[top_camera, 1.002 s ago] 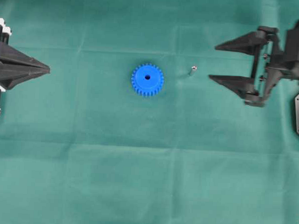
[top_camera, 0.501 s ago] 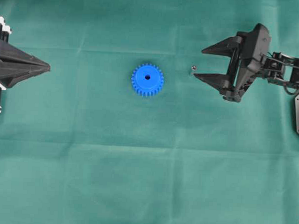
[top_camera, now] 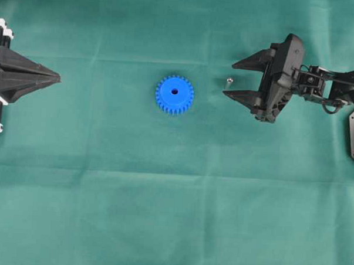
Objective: Insert the shaft placed at a random location into the center hole of the medium gear at another random location.
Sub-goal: 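Move the open right gripper left over the silver shaft, then close the right gripper on the silver shaft and lift it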
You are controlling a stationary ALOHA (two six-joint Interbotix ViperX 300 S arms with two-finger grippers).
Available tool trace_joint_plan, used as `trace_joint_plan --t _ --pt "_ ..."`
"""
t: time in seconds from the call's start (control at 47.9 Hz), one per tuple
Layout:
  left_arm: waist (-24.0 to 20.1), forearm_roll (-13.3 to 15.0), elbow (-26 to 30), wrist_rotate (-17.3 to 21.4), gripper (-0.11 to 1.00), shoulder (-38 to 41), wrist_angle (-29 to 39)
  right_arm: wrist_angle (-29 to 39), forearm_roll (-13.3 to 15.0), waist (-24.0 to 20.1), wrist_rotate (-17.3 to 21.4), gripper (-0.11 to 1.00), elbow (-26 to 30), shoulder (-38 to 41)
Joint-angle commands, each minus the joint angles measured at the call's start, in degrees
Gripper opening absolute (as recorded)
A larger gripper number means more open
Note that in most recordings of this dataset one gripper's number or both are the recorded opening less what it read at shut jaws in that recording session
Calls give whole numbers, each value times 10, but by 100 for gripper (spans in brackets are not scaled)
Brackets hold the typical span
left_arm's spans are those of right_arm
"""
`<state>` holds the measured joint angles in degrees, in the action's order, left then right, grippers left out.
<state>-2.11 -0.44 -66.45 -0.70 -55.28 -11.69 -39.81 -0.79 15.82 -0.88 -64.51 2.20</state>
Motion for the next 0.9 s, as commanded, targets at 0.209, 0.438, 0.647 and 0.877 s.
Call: trace_joint_plan --t 0.209,0.438,0.647,0.877 --pt "-2 -1 10 -1 0 3 -1 -9 0 0 -7 67 11 -1" --pt "-2 -1 10 -1 0 3 0 -4 5 -13 -8 14 12 0" --pt "-2 -1 10 -1 0 2 4 -4 5 -14 -8 14 11 0" --pt "-2 -1 10 -2 0 3 10 26 1 -14 -8 14 13 -33"
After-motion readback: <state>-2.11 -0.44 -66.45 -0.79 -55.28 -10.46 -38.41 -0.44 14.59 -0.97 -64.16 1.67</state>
